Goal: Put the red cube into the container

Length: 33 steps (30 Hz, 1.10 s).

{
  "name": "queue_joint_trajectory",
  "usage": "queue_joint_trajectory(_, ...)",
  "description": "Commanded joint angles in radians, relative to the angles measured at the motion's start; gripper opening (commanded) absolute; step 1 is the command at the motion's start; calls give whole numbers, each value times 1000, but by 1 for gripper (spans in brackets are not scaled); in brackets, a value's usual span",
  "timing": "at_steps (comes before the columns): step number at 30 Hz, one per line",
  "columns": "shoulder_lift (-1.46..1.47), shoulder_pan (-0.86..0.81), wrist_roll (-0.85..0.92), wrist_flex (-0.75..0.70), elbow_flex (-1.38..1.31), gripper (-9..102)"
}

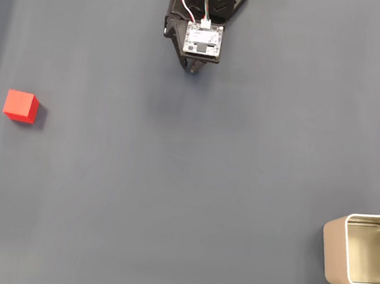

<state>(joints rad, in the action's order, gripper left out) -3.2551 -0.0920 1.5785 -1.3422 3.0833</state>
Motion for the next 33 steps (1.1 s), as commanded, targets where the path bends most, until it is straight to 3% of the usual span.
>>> queue_joint_trajectory(1, -71, 8, 11, -9, 11, 0)
queue_joint_trajectory(22, -52, 17, 12, 5, 11, 0)
queue_joint_trajectory(33, 141, 12, 6, 433, -21, 0)
